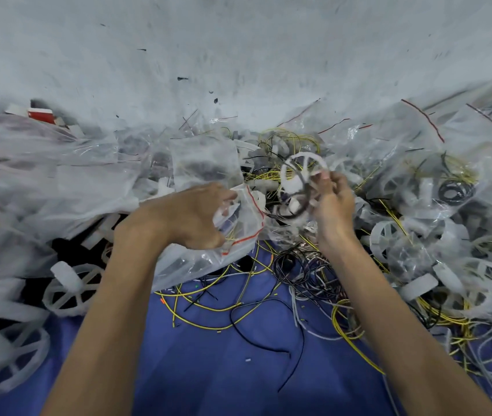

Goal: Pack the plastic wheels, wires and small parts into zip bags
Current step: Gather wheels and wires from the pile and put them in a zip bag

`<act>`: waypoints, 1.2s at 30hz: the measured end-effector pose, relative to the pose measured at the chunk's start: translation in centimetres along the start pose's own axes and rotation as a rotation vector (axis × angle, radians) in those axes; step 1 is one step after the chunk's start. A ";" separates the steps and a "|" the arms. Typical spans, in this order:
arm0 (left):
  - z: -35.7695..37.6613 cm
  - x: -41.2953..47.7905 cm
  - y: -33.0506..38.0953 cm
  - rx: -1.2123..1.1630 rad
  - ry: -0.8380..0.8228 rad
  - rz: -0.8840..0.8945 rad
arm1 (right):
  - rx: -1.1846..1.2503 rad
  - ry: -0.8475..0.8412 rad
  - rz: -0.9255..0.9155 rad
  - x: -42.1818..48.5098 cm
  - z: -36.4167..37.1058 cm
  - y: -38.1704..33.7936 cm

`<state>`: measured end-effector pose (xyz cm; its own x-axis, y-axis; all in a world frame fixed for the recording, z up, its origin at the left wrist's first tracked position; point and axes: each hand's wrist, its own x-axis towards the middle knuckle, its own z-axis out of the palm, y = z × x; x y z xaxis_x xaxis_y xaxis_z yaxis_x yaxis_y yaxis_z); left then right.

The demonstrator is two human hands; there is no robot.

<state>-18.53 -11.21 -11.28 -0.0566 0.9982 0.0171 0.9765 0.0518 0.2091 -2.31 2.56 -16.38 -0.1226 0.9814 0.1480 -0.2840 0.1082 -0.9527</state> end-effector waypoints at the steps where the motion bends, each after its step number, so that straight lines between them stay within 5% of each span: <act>1: 0.2 0.1 0.2 -0.009 0.017 0.007 | 0.088 0.023 0.047 0.0 -0.6 -0.2; 4: 0.7 0.6 0.6 -0.023 0.056 0.018 | 0.471 -0.135 0.250 0.0 -1.8 -1.0; 7: 1.1 0.9 0.9 -0.059 0.091 0.018 | 0.528 -0.220 0.388 -0.4 -2.1 -1.3; 12: 1.3 1.2 1.1 -0.070 0.111 0.036 | 0.259 -0.122 0.250 -0.3 -1.9 -1.2; 16: 1.2 1.1 0.9 -0.083 0.161 0.034 | 0.324 -0.101 0.198 -0.3 -2.4 -1.6; 21: 0.9 0.7 1.1 -0.071 0.148 0.031 | 0.549 -0.236 0.241 -1.6 -1.8 -3.5; 24: 0.6 0.6 1.8 -0.085 0.165 0.056 | 0.597 -0.473 0.215 -3.1 -0.6 -5.0; 27: 0.4 0.5 2.4 -0.105 0.238 0.130 | 0.411 -0.701 0.171 -4.7 0.7 -5.5; 33: -0.7 -0.3 2.7 -0.130 0.282 0.163 | -0.052 -0.785 0.322 -4.3 0.3 -4.6; 36: -0.5 -0.6 4.5 -0.114 0.245 0.219 | -0.469 -0.891 0.126 -4.7 0.2 -4.1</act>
<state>-14.21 -11.57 -9.90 0.0897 0.9481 0.3050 0.9424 -0.1799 0.2820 -0.76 -2.56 -13.16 -0.8447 0.5353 0.0010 0.1582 0.2514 -0.9549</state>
